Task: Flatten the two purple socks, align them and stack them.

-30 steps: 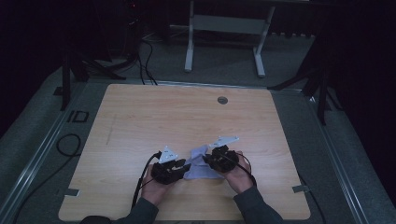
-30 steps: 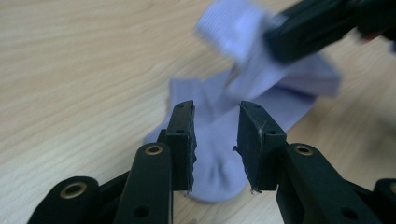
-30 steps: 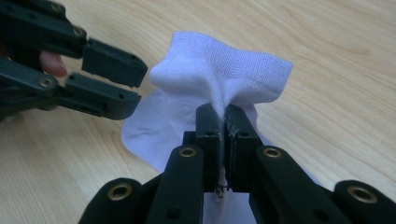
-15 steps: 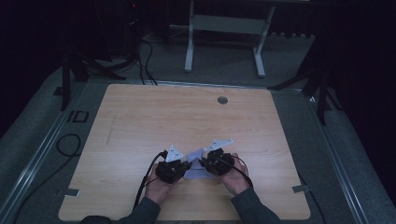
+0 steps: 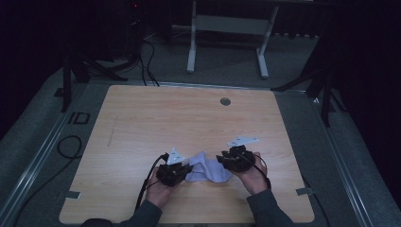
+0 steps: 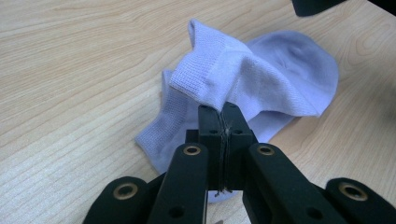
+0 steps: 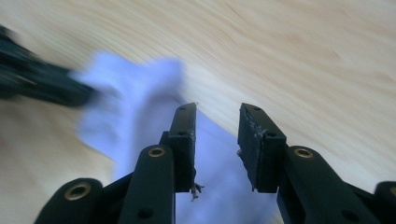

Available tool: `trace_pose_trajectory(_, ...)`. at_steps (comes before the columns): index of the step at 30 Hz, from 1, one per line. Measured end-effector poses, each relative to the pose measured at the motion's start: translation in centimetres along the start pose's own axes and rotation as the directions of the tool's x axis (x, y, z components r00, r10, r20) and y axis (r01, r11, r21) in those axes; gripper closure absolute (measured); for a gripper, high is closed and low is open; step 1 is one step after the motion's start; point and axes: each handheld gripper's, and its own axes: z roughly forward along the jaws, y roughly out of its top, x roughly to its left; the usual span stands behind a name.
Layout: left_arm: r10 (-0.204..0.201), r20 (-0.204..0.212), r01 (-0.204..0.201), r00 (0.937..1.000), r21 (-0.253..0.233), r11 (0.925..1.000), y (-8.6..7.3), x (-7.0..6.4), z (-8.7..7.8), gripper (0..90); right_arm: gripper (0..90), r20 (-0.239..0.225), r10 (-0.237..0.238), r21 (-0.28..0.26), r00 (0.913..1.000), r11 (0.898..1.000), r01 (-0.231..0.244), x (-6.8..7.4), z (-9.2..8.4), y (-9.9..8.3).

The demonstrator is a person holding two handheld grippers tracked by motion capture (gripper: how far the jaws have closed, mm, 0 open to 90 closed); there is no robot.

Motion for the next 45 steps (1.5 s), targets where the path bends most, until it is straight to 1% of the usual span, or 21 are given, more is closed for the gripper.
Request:
trace_pose_trajectory(2,-0.002,-0.002,0.002,1.0,0.004,1.0,0.0,0.0,0.0,89.4,68.1,0.026,0.015,0.038,0.9995,0.999,-0.016,-0.6,0.4,-0.8)
trace_pose_trajectory(5,-0.003,-0.004,0.003,1.0,0.01,0.9999,-0.1,0.1,0.1,89.4,68.9,0.053,0.023,0.09,0.9983,0.996,-0.027,-1.1,1.4,-1.8)
trace_pose_trajectory(7,-0.007,-0.004,0.007,1.0,0.011,0.9999,-0.2,0.1,0.1,89.4,71.6,0.067,0.025,0.118,0.9975,0.992,-0.032,-1.4,2.2,-2.3)
trace_pose_trajectory(8,-0.007,-0.004,0.007,1.0,0.011,0.9999,-0.2,0.1,0.1,89.3,71.6,0.067,0.025,0.118,0.9975,0.992,-0.032,-1.4,2.2,-2.3)
trace_pose_trajectory(9,-0.013,-0.006,0.013,0.9999,0.017,0.9998,-0.4,0.2,0.1,89.3,73.5,0.07,0.03,0.127,0.9971,0.991,-0.039,-1.5,2.5,-2.5)
trace_pose_trajectory(10,-0.015,-0.007,0.016,0.9999,0.02,0.9997,-0.4,0.3,0.1,89.3,80.3,0.077,0.045,0.137,0.996,0.989,-0.055,-1.7,2.9,-2.7)
trace_pose_trajectory(13,-0.026,-0.009,0.026,0.9996,0.027,0.9993,-0.6,0.5,0.0,89.2,85.7,0.082,0.045,0.136,0.9957,0.989,-0.056,-1.7,2.9,-2.8)
trace_pose_trajectory(16,-0.034,-0.01,0.034,0.9994,0.033,0.9989,-0.8,0.7,-0.2,89.2,86.9,0.09,0.043,0.128,0.995,0.99,-0.055,-1.7,2.8,-2.8)
trace_pose_trajectory(17,-0.032,-0.012,0.033,0.9994,0.038,0.9987,-0.9,0.8,-0.2,89.2,87.1,0.092,0.044,0.119,0.9948,0.991,-0.055,-1.7,2.6,-2.7)
trace_pose_trajectory(19,-0.041,-0.016,0.041,0.999,0.041,0.9983,-1.0,1.0,-0.3,89.1,87.2,0.09,0.057,0.099,0.9943,0.993,-0.066,-1.6,2.2,-2.6)
trace_pose_trajectory(25,-0.063,-0.025,0.064,0.9977,0.052,0.9966,-1.2,1.6,-0.5,89.0,87.3,0.093,0.07,0.038,0.9932,0.997,-0.074,-1.5,0.6,-2.1)
trace_pose_trajectory(28,-0.078,-0.008,0.079,0.9969,0.063,0.9949,-1.4,1.6,-0.5,88.9,87.4,0.1,0.076,0.02,0.9921,0.997,-0.078,-1.7,0.3,-2.1)
trace_pose_trajectory(29,-0.078,-0.008,0.079,0.9969,0.063,0.9949,-1.4,1.6,-0.5,88.9,87.4,0.1,0.076,0.02,0.9921,0.997,-0.078,-1.7,0.3,-2.1)
trace_pose_trajectory(30,-0.082,-0.003,0.082,0.9966,0.07,0.9941,-1.4,1.6,-0.5,88.9,87.3,0.099,0.084,0.02,0.9915,0.996,-0.086,-2.0,0.5,-2.3)
trace_pose_trajectory(34,-0.102,0.007,0.1,0.9948,0.099,0.99,-1.7,1.8,-0.5,88.8,87.3,0.097,0.087,0.035,0.9915,0.995,-0.091,-2.1,1.1,-2.9)
trace_pose_trajectory(37,-0.105,-0.001,0.105,0.9945,0.113,0.9881,-1.8,1.9,-0.4,88.7,87.2,0.105,0.083,0.044,0.991,0.995,-0.088,-2.0,1.6,-3.4)
trace_pose_trajectory(39,-0.096,-0.018,0.098,0.9952,0.122,0.9876,-1.8,1.8,-0.3,88.2,86.1,0.103,0.078,0.044,0.9917,0.996,-0.083,-2.0,1.9,-3.6)
trace_pose_trajectory(40,-0.086,-0.027,0.089,0.9959,0.127,0.9879,-1.9,1.7,-0.2,87.1,85.0,0.106,0.075,0.042,0.9915,0.996,-0.08,-1.9,2.0,-3.6)
trace_pose_trajectory(42,-0.082,-0.03,0.085,0.9962,0.126,0.9884,-1.9,1.7,-0.2,79.2,78.7,0.107,0.071,0.042,0.9917,0.996,-0.076,-1.8,2.1,-3.8)
trace_pose_trajectory(43,-0.075,-0.047,0.08,0.9961,0.106,0.9911,-1.9,1.6,-0.3,69.9,73.0,0.104,0.076,0.032,0.9917,0.996,-0.079,-1.8,2.1,-3.9)
trace_pose_trajectory(45,-0.075,-0.06,0.08,0.9954,0.09,0.9928,-1.7,1.7,-0.5,62.0,67.2,0.103,0.083,0.009,0.9911,0.996,-0.085,-1.9,1.8,-3.9)
